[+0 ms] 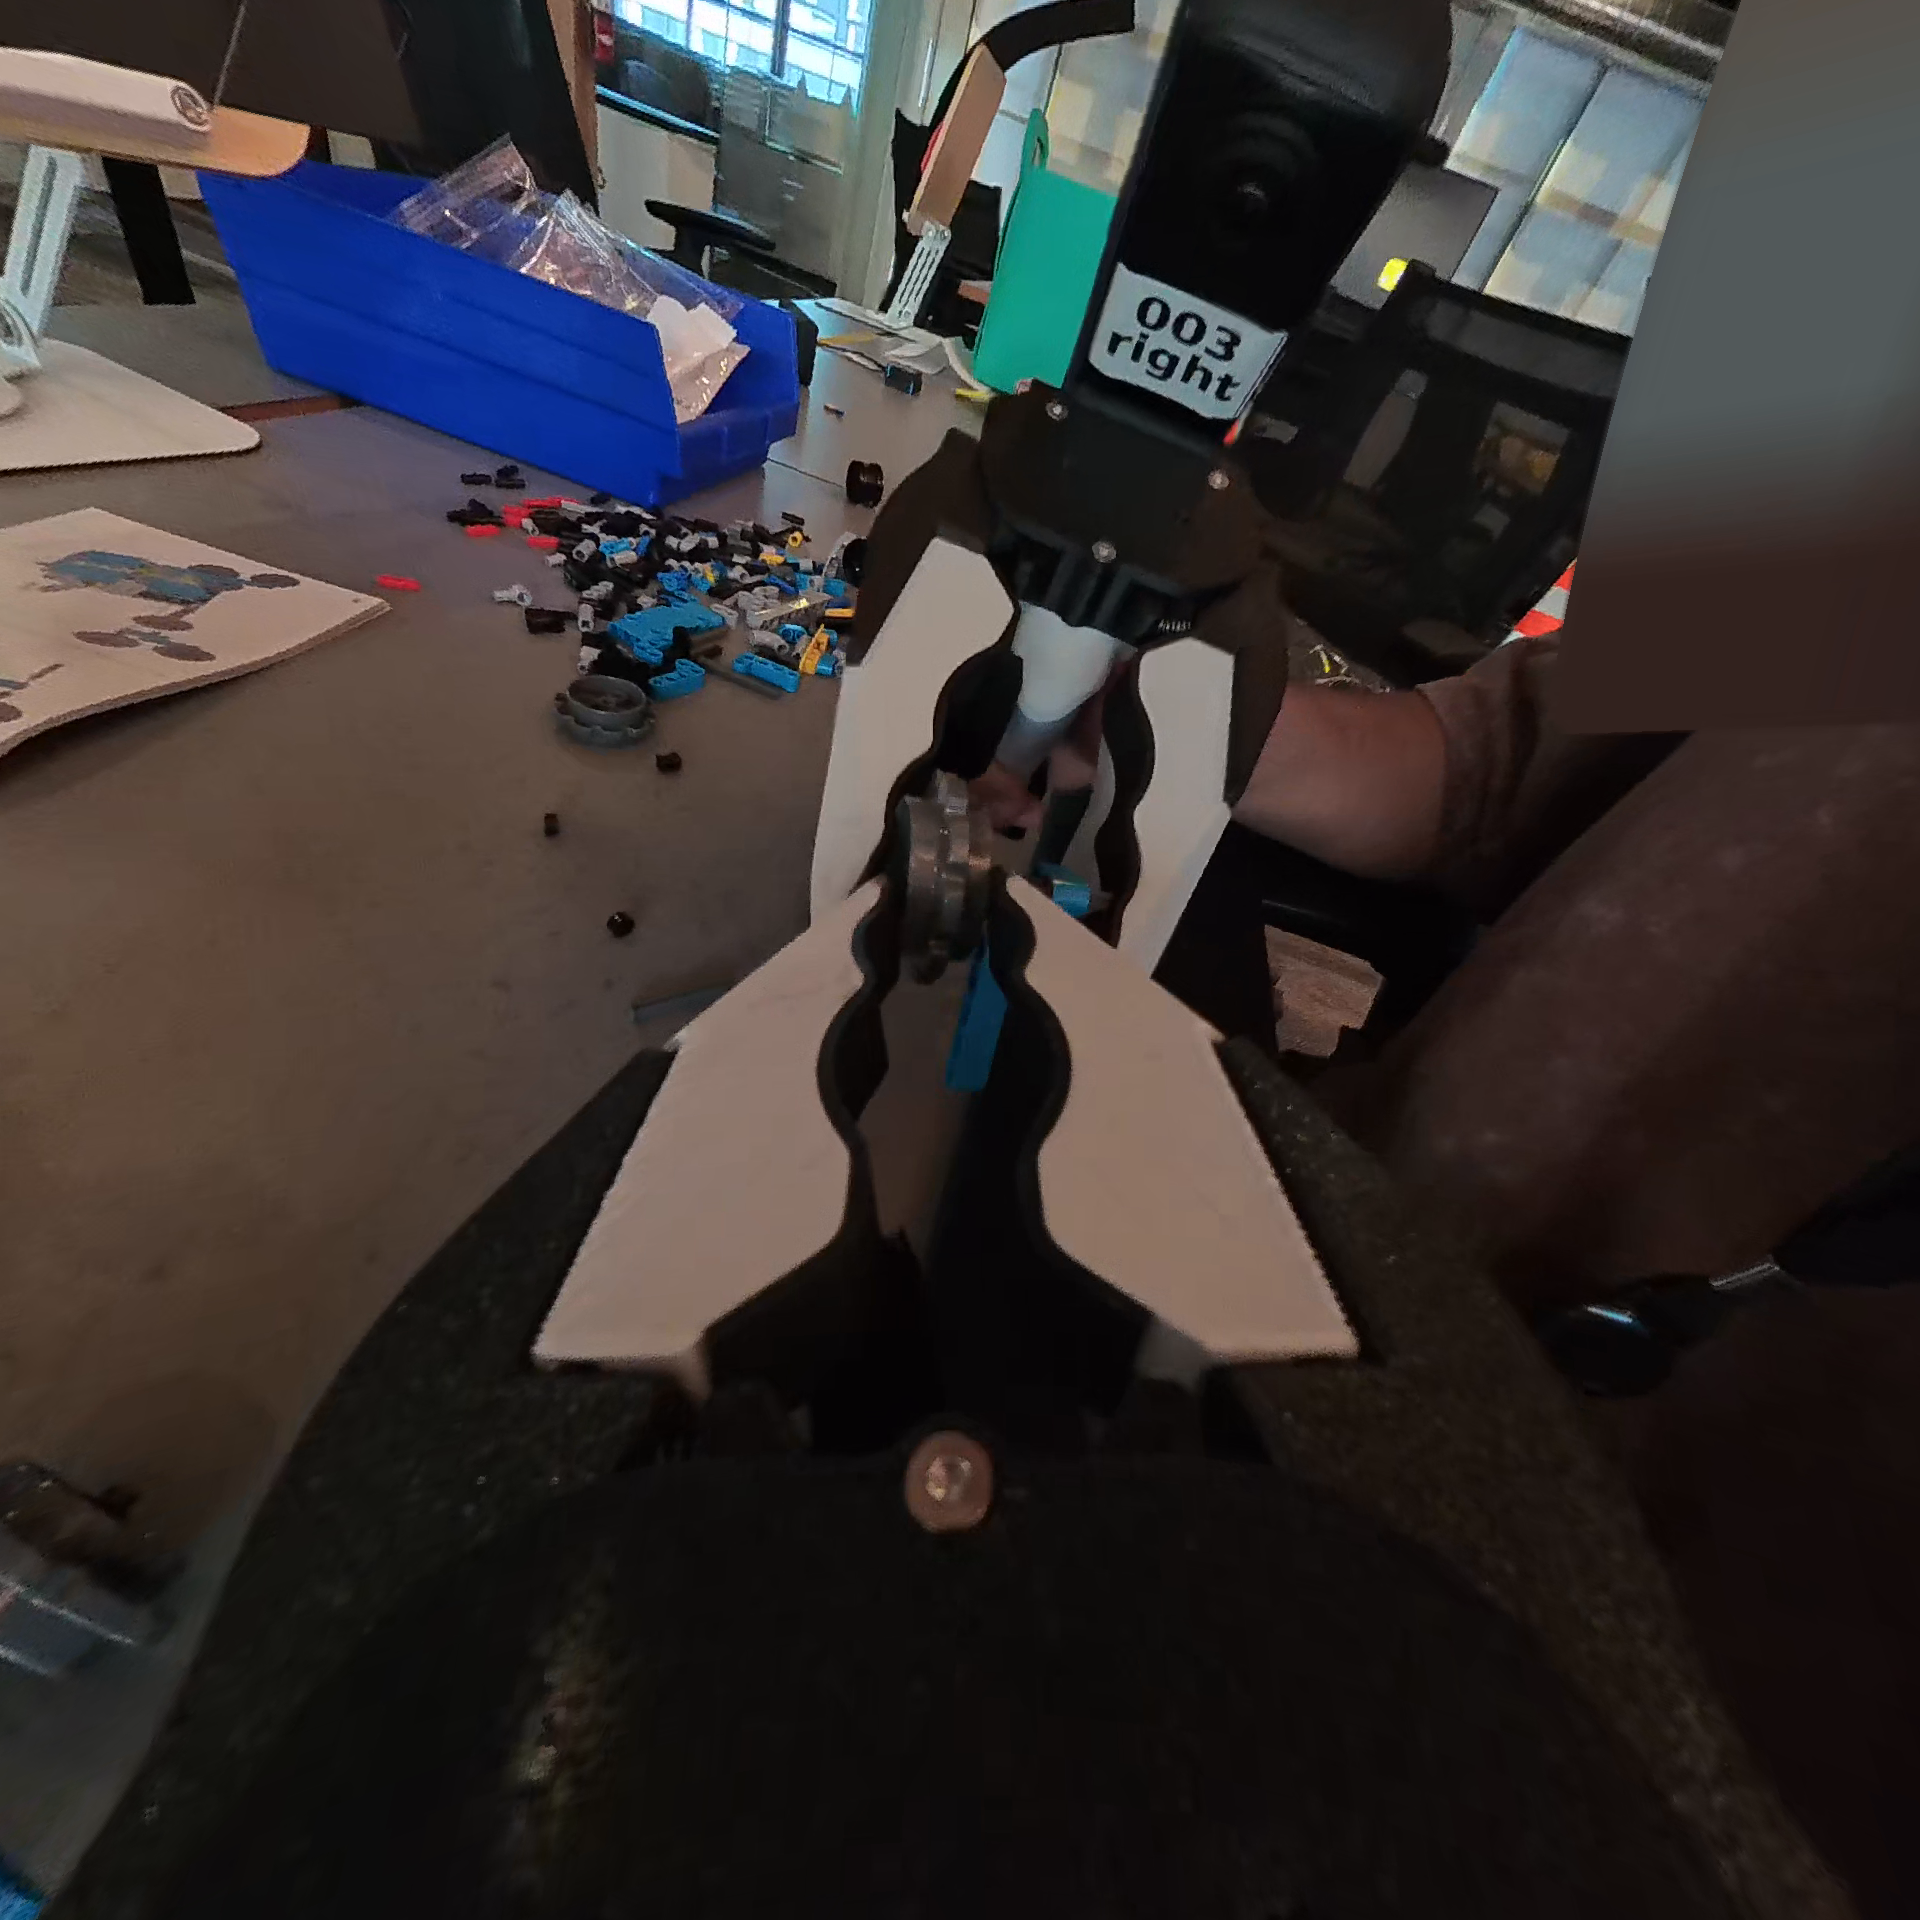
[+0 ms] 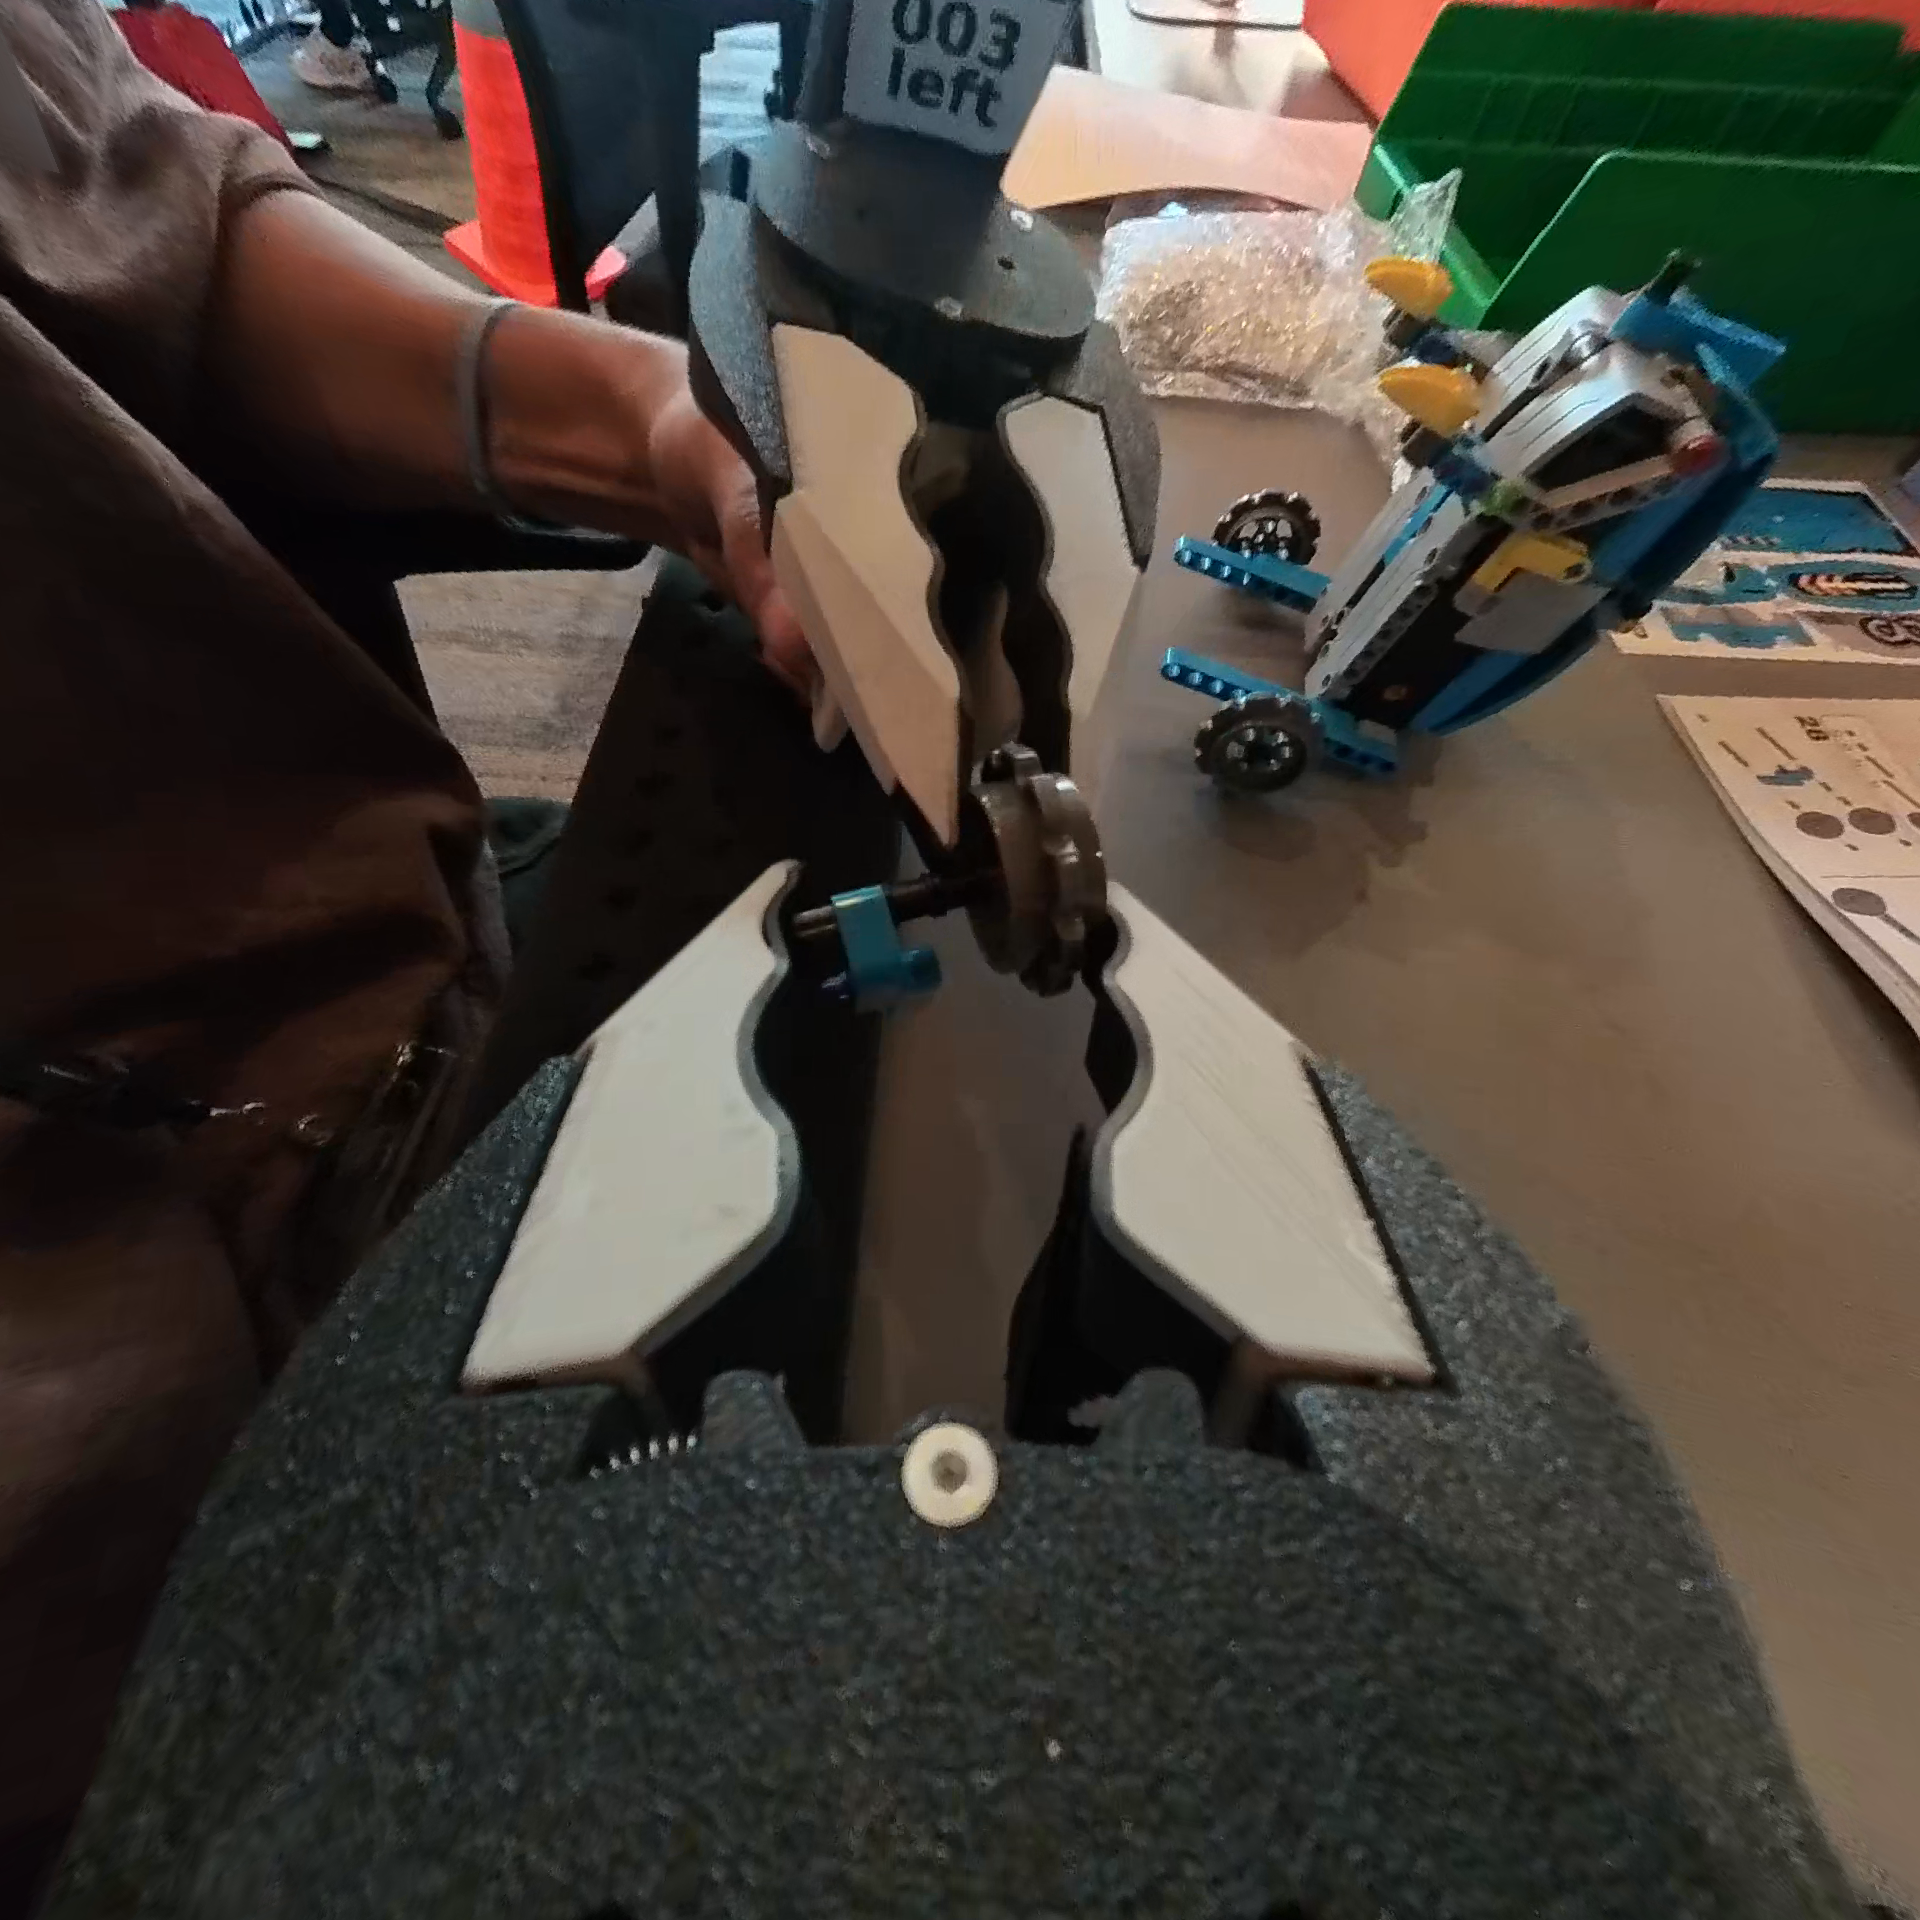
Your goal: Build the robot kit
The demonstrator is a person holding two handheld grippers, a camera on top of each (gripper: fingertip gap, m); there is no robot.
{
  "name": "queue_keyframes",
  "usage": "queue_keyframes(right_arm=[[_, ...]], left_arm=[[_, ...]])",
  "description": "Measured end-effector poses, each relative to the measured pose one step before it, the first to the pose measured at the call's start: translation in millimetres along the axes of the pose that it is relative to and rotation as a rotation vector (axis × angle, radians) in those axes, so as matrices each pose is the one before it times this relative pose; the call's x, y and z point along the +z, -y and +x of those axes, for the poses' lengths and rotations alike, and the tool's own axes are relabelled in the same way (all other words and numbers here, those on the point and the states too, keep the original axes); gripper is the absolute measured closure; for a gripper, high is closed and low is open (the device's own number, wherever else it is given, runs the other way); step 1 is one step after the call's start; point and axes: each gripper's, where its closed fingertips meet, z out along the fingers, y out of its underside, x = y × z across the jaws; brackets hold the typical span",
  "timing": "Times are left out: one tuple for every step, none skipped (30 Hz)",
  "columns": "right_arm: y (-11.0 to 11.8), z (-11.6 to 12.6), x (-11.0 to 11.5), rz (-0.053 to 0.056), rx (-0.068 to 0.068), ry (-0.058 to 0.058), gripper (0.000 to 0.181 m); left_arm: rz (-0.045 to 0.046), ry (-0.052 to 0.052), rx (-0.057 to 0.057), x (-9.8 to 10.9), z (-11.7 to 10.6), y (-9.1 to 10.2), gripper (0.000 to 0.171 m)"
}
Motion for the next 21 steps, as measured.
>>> queue_keyframes(right_arm=[[-2.04,-0.82,-0.02,-0.0103,-0.0125,0.0034,0.128],[-1.29,-1.56,-0.45,-0.0039,-0.0034,0.0101,0.129],[-0.46,-1.16,-0.37,0.0032,0.0083,0.0114,0.129],[-1.18,-0.93,0.13,0.0001,0.0023,0.0082,0.131],[-1.27,-1.31,0.21,-0.0035,0.0060,0.0108,0.131],[-1.32,-0.80,0.44,-0.0052,-0.0010,0.0042,0.132],[-2.75,-0.71,0.95,-0.0120,-0.0025,0.0030,0.133],[-3.38,-1.02,1.30,-0.0135,0.0008,0.0082,0.133],[-2.09,0.63,1.45,-0.0029,-0.0063,-0.0063,0.133],[-1.28,-1.11,1.14,-0.0009,0.0030,0.0090,0.133],[-1.25,-0.36,1.23,-0.0034,0.0015,0.0046,0.133],[-0.91,0.93,0.93,-0.0043,-0.0115,-0.0086,0.133],[-2.00,-1.36,1.24,-0.0112,0.0006,0.0109,0.133],[-1.29,-0.18,1.08,-0.0019,-0.0005,-0.0009,0.133],[-1.99,-1.32,1.20,-0.0089,-0.0031,0.0053,0.134],[-1.18,-0.73,1.03,-0.0079,-0.0021,0.0018,0.134],[-0.01,1.45,0.13,0.0014,-0.0015,-0.0092,0.134],[0.14,-0.60,-0.10,0.0011,0.0042,0.0097,0.134],[-0.41,0.71,0.21,-0.0044,-0.0025,-0.0025,0.134],[-1.24,0.72,0.63,-0.0088,-0.0082,-0.0076,0.135],[0.06,-1.49,0.33,-0.0002,0.0090,0.0134,0.135]], left_arm=[[-0.00788,0.0039,0.0122,0.90,0.75,-1.27,0.157],[-0.00661,0.0011,0.0105,0.86,1.00,-0.90,0.157],[-0.00604,0.0010,0.0070,0.53,0.53,-0.87,0.157],[-0.00731,0.0025,0.0086,0.53,0.52,-1.00,0.157],[-0.00957,0.0045,0.0139,0.54,0.48,-1.30,0.157],[-0.01315,0.0091,0.0202,0.59,0.41,-1.70,0.157],[-0.01978,0.0126,0.0253,0.83,0.12,-2.47,0.158],[-0.01983,0.0160,0.0261,0.93,-0.26,-2.53,0.158],[-0.01510,0.0146,0.0257,0.51,-0.13,-1.79,0.158],[-0.01559,0.0110,0.0262,0.10,0.21,-1.82,0.158],[-0.01250,0.0133,0.0247,-0.02,-0.28,-1.33,0.158],[-0.01073,0.0096,0.0198,0.19,-0.02,-1.46,0.158],[-0.01251,0.0055,0.0152,0.24,0.32,-1.88,0.158],[-0.01300,0.0045,0.0148,0.41,0.61,-1.94,0.158],[-0.01124,-0.0010,0.0083,0.31,0.93,-1.72,0.158],[-0.00127,-0.0003,-0.0039,0.32,-0.15,-0.77,0.158],[0.00338,-0.0003,-0.0063,0.07,-0.52,0.10,0.157],[-0.00105,-0.0011,-0.0018,0.09,-0.19,-0.08,0.157],[-0.00401,0.0057,0.0042,0.48,-0.50,-0.50,0.157],[-0.00303,-0.0001,0.0008,0.16,0.16,-0.72,0.157],[-0.00165,-0.0021,-0.0020,0.00,0.07,-0.50,0.157]])
